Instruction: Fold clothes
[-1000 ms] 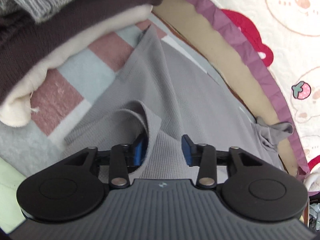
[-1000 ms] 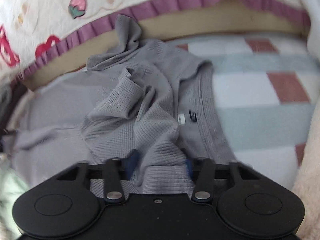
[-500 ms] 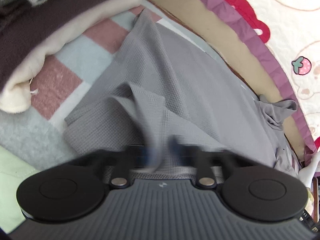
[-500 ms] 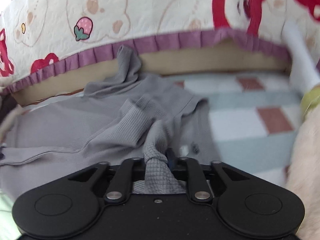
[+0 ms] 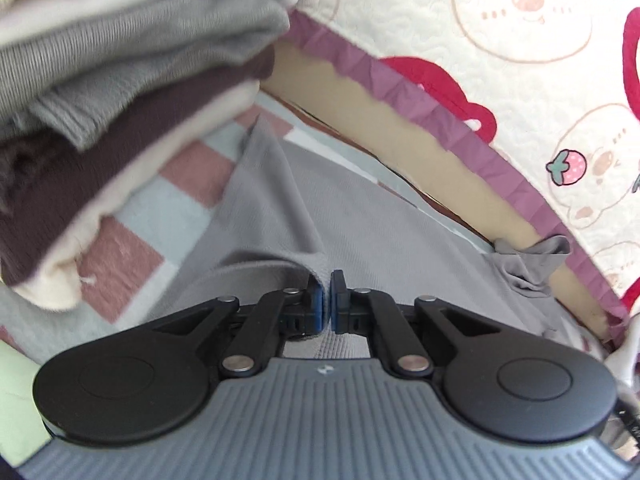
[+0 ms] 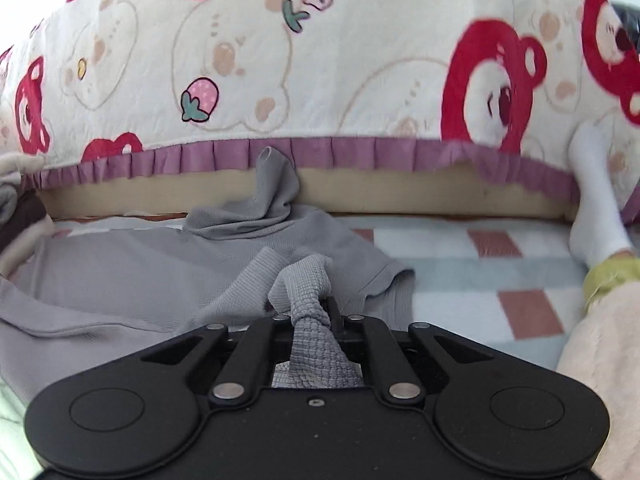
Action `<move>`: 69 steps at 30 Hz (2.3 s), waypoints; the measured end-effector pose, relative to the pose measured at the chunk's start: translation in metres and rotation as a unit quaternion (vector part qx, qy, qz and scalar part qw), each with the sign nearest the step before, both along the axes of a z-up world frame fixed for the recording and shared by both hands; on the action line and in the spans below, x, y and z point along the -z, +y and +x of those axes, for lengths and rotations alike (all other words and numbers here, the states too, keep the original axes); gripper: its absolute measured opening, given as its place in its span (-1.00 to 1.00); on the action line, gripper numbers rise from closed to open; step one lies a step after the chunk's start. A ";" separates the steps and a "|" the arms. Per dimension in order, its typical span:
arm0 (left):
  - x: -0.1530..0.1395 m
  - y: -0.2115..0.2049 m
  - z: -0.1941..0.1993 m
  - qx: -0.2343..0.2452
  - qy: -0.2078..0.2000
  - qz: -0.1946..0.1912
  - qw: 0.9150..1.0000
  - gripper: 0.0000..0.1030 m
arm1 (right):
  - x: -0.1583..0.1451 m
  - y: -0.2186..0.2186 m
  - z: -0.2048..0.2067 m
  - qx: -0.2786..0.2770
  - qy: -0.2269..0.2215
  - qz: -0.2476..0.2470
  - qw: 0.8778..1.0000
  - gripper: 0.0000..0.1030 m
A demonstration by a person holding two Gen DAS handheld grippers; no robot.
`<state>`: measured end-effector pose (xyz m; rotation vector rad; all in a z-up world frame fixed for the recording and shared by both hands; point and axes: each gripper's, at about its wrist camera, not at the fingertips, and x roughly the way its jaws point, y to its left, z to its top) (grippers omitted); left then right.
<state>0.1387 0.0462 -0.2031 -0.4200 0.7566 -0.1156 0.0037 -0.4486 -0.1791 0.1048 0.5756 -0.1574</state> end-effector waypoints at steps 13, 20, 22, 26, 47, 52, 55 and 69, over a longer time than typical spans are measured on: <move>-0.071 -0.017 0.028 -0.044 -0.121 0.130 0.983 -0.94 | -0.076 -0.021 0.069 -0.053 -0.062 -0.053 0.995 -0.86; -0.025 -0.027 0.103 -0.071 -0.044 0.147 0.986 -0.12 | -0.059 -0.032 0.167 -0.013 -0.058 -0.073 0.996 -0.37; -0.006 -0.025 0.092 -0.067 -0.014 0.131 0.989 -0.10 | -0.042 -0.033 0.165 0.046 -0.027 -0.057 0.997 -0.33; 0.003 -0.013 0.071 -0.063 0.044 0.117 0.990 -0.05 | -0.017 -0.037 0.109 0.107 -0.006 0.034 0.994 -0.08; 0.072 0.026 0.027 -0.126 0.076 -0.218 0.965 0.17 | 0.072 -0.079 0.004 0.211 0.019 0.416 0.884 0.04; 0.059 0.021 0.030 -0.095 0.072 -0.115 0.986 -0.92 | 0.074 -0.066 0.033 0.197 -0.018 0.358 0.913 -0.21; 0.048 0.034 0.029 -0.102 0.052 -0.112 0.987 -0.94 | 0.057 -0.061 0.048 0.157 -0.028 0.280 0.947 -0.83; 0.071 0.036 0.027 -0.104 0.115 -0.226 0.962 -0.14 | 0.066 -0.067 0.025 0.199 -0.023 0.332 0.922 -0.40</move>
